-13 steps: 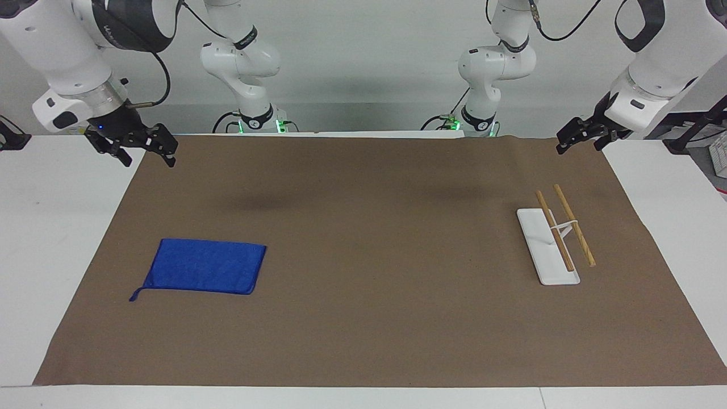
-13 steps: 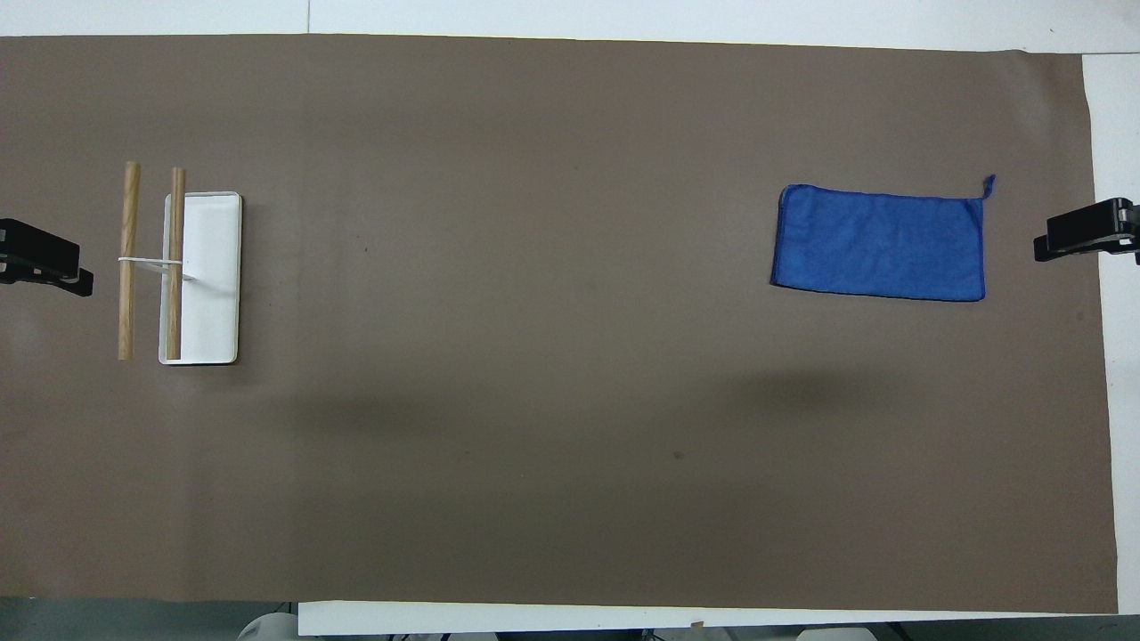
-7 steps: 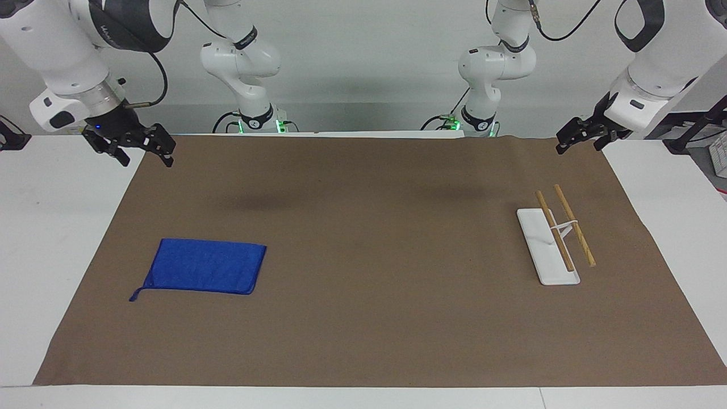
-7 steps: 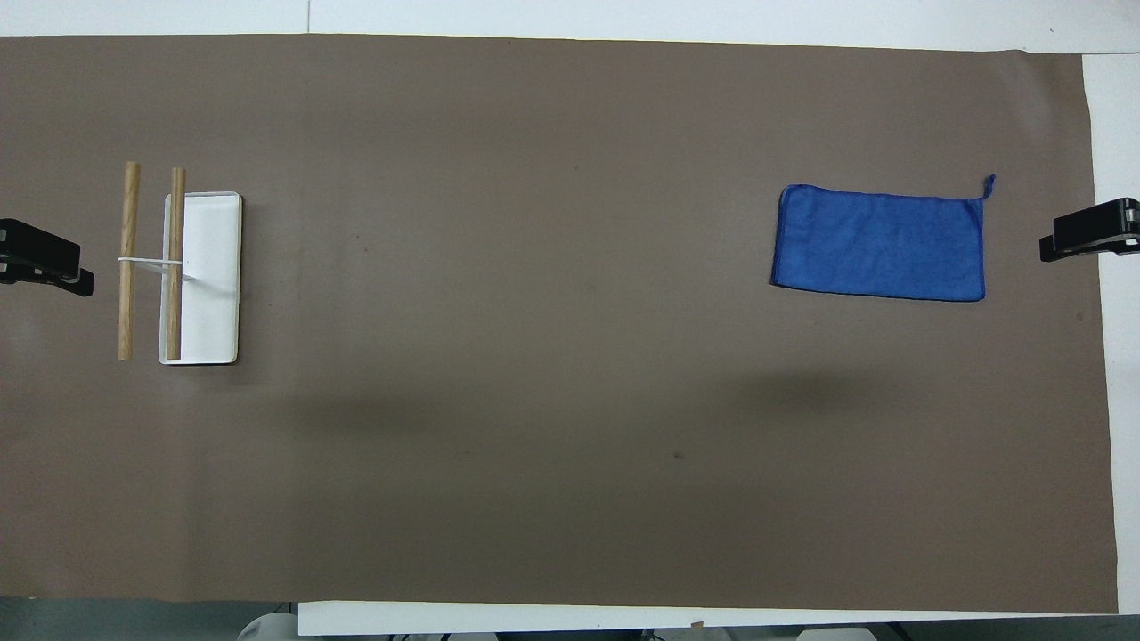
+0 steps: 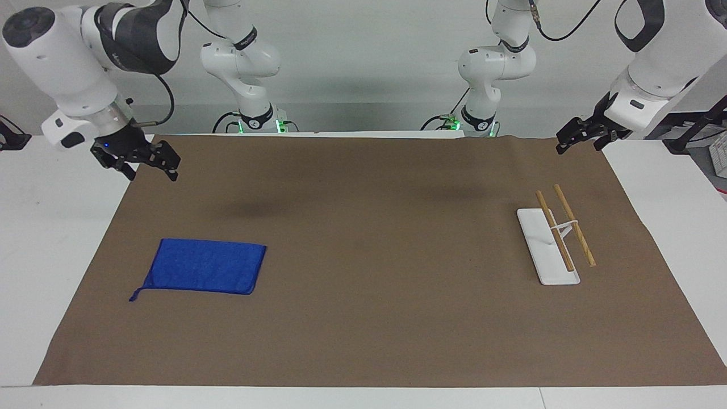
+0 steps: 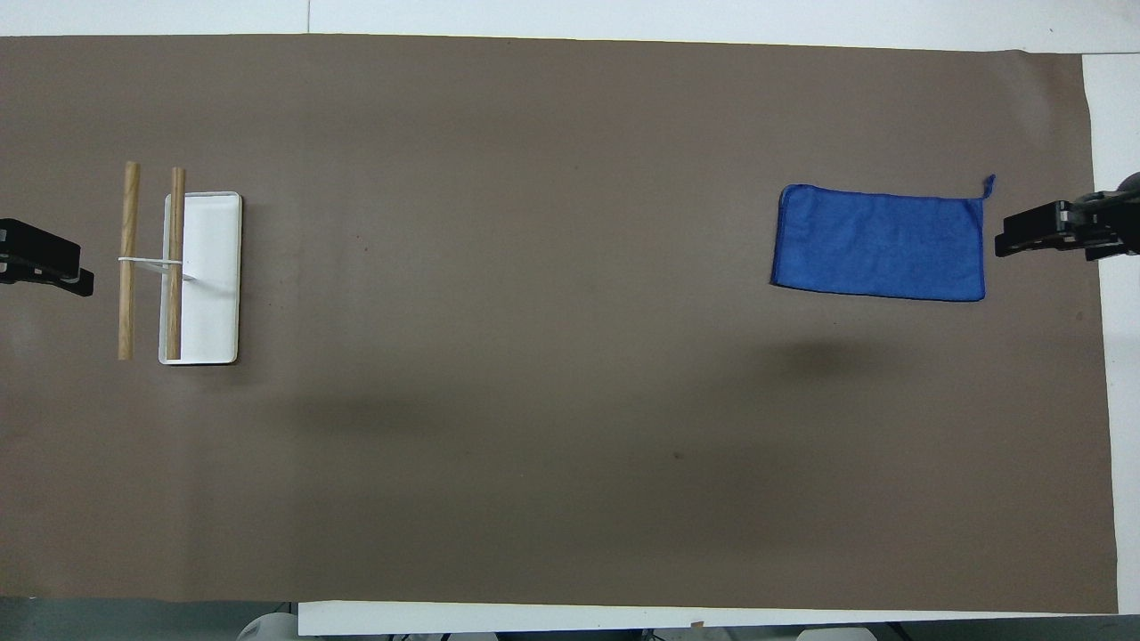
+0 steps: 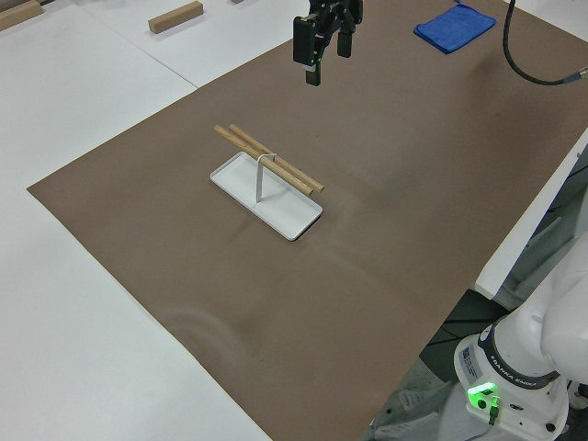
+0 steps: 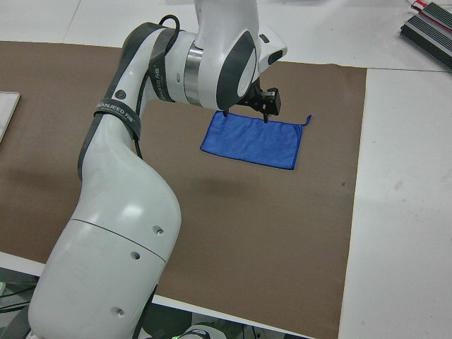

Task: Right arm passes towel to left arm to hang
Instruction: 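Reach the right gripper to the blue towel and grasp its edge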

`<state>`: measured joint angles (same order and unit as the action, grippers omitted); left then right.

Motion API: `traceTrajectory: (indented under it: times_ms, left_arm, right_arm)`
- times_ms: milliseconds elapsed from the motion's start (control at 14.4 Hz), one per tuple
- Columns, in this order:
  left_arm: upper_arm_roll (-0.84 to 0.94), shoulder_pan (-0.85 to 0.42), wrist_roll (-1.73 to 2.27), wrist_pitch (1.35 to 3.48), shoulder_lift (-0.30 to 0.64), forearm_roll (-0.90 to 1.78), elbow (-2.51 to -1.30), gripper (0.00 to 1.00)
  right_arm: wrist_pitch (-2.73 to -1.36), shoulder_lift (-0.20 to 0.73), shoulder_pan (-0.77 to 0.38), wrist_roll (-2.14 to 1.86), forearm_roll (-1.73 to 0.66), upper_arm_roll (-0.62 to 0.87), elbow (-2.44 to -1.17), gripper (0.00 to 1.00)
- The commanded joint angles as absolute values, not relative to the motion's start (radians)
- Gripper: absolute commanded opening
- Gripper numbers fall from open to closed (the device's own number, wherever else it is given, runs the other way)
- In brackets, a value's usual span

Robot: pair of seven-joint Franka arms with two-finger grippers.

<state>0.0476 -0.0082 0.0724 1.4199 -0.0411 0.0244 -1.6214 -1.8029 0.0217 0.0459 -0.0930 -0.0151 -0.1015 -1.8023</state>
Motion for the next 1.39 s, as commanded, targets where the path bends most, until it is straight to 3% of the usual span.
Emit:
traceTrajectory:
  times_ms: [0, 346, 762, 900, 1316]
  left_arm:
    - [0.041, -0.018, 0.061, 1.436, -0.064, 0.02, -1.646, 0.99]
    - [0.041, -0.018, 0.057, 1.434, -0.064, 0.02, -1.647, 0.99]
    - [0.043, -0.018, 0.054, 1.434, -0.064, 0.02, -1.647, 0.99]
    - [0.043, -0.018, 0.054, 1.436, -0.064, 0.02, -1.647, 0.99]
    - [0.041, -0.018, 0.054, 1.436, -0.064, 0.02, -1.649, 0.99]
  right_arm:
    - [-1.932, 0.029, 0.055, -0.142, -0.014, -0.097, -1.902, 1.0]
    - [-2.327, 0.132, 0.077, -0.229, -0.015, -0.098, -2.085, 1.0]
    - [-2.376, 0.244, 0.075, -0.233, -0.106, -0.098, -2.089, 1.0]
    - [-2.454, 0.279, 0.072, -0.293, -0.106, -0.098, -2.089, 1.0]
    - [-2.487, 0.301, 0.064, -0.321, -0.106, -0.095, -2.088, 1.0]
